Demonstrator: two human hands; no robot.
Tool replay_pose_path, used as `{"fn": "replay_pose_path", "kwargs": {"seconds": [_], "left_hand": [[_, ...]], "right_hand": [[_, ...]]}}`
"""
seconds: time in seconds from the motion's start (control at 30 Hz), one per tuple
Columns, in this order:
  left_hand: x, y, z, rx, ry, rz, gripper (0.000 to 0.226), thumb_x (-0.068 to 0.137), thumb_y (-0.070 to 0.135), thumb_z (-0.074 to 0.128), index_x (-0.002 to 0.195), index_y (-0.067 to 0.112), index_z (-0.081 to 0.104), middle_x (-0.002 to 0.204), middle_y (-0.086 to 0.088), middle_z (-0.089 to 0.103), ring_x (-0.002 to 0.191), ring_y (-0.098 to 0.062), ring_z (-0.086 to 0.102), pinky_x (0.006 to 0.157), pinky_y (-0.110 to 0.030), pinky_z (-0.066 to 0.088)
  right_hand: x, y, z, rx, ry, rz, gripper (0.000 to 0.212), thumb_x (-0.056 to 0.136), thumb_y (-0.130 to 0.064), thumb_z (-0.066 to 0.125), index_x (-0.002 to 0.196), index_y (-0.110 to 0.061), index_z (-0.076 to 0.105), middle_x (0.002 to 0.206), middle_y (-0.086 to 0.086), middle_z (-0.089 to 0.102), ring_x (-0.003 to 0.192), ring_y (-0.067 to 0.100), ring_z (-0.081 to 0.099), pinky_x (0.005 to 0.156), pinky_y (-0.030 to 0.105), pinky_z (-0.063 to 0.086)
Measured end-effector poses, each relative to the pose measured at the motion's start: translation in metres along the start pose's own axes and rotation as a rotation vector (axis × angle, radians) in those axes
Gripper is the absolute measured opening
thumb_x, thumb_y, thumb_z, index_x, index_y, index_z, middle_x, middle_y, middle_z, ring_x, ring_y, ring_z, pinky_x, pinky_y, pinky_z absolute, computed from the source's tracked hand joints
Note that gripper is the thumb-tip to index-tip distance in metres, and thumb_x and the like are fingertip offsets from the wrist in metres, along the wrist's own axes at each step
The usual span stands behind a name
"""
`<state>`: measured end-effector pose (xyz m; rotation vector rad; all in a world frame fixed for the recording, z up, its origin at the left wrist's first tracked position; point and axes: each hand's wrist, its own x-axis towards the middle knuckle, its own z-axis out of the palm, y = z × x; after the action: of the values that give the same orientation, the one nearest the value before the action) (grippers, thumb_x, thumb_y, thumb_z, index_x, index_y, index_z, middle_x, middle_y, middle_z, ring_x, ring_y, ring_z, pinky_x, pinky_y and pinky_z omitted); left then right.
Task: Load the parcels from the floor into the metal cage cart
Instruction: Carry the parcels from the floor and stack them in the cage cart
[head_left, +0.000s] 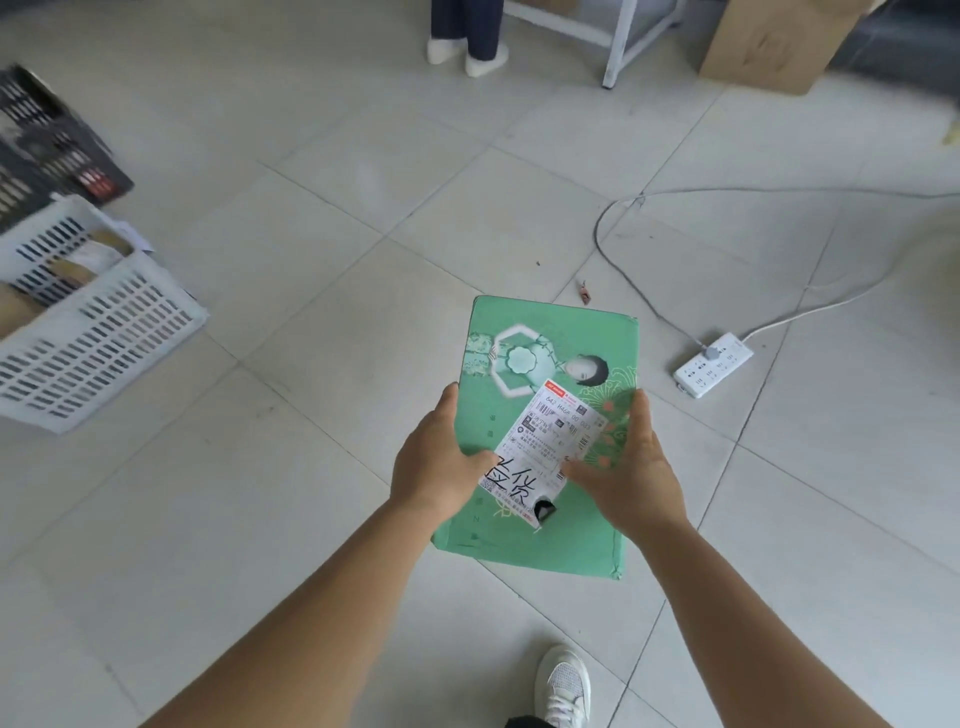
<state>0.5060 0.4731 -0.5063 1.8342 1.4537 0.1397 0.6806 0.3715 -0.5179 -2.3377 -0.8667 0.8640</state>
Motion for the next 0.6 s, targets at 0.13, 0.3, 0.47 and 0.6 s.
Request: {"fn": "replay_pose_path", "kwargs": {"seconds": [0.13,0.3,0.47,0.6], "left_hand": [[-0.040,0.021,-0.081,-0.062,0.090,0.002,0.074,0.075,0.029,0.069,0.140,0.034,0.032,0.114,0.011,0.062,0.097,-0.018,0.062,0.077,-0.039,0.055],[-0.085,0.030,-0.174,-0.139,0.228,-0.009,0.060,0.078,0.023,0.069,0.129,0.036,0.040,0.107,0.011,0.063,0.092,-0.014,0.063,0.063,-0.027,0.052],[-0.134,0.023,-0.250,-0.195,0.405,-0.093,0.077,0.079,0.028,0.069,0.144,0.037,0.028,0.123,0.011,0.057,0.107,-0.015,0.059,0.083,-0.034,0.053],[-0.181,0.008,-0.300,-0.247,0.579,-0.191,0.089,0.080,0.030,0.070,0.151,0.038,0.018,0.138,0.011,0.050,0.119,-0.018,0.055,0.095,-0.039,0.049]], "right_hand": [[-0.037,-0.081,-0.033,0.005,-0.005,-0.109,0.092,0.074,-0.028,0.080,0.143,-0.030,0.020,0.121,-0.002,0.058,0.085,0.019,0.063,0.060,0.030,0.047],[-0.082,-0.176,-0.055,0.001,-0.030,-0.283,0.083,0.077,-0.024,0.079,0.136,-0.032,0.023,0.117,-0.009,0.055,0.077,0.007,0.055,0.051,0.020,0.036],[-0.116,-0.261,-0.053,-0.038,-0.105,-0.452,0.093,0.077,-0.028,0.080,0.145,-0.030,0.017,0.121,-0.007,0.055,0.078,0.010,0.057,0.052,0.023,0.039],[-0.143,-0.322,-0.034,-0.061,-0.209,-0.620,0.098,0.074,-0.031,0.081,0.147,-0.030,0.016,0.128,-0.003,0.057,0.086,0.015,0.064,0.060,0.028,0.048]]}}
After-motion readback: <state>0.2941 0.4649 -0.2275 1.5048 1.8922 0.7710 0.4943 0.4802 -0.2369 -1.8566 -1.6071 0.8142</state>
